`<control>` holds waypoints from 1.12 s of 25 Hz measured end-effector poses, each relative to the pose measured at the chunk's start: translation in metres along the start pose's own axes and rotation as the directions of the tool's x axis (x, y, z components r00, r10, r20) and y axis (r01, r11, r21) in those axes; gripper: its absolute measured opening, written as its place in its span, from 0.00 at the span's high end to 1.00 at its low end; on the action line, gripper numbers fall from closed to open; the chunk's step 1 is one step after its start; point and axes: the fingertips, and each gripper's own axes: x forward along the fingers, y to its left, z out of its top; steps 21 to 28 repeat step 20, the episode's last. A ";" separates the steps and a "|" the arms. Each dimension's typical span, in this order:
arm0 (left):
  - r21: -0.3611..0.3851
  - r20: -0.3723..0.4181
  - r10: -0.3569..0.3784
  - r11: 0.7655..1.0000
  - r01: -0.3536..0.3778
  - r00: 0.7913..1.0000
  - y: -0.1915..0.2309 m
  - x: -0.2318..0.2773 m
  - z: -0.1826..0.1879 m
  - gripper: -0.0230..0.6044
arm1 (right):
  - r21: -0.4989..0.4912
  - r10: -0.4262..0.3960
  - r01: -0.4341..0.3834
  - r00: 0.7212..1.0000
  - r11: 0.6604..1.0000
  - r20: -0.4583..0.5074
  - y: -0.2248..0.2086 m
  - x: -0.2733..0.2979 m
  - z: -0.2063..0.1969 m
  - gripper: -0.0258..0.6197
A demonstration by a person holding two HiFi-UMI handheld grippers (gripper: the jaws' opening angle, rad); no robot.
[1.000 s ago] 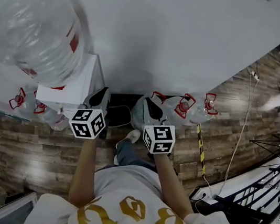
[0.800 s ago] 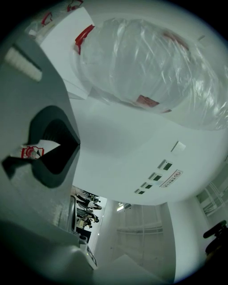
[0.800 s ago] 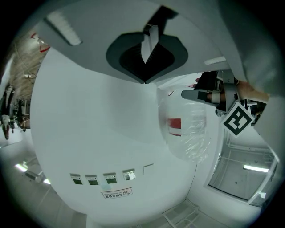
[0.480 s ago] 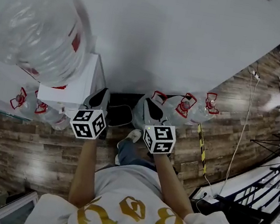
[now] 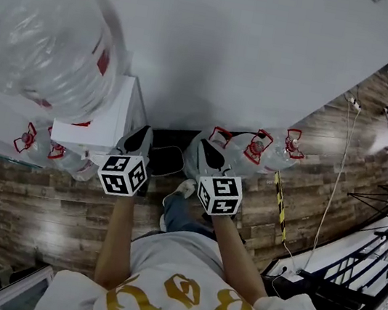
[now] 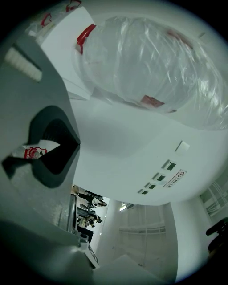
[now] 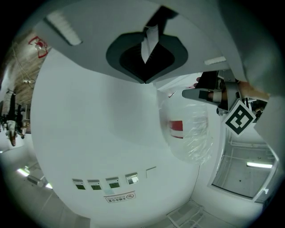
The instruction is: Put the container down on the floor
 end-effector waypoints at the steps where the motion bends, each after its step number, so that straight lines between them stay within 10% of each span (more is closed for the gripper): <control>1: 0.000 -0.003 -0.003 1.000 0.003 1.000 0.000 0.001 -0.001 0.96 | 0.002 -0.003 0.003 1.000 1.000 0.000 -0.001 0.000 -0.001 0.92; 28: 0.049 0.028 0.004 0.999 -0.006 1.000 -0.012 0.012 -0.001 0.96 | 0.008 -0.029 0.029 0.999 1.000 -0.018 -0.023 -0.005 -0.011 0.92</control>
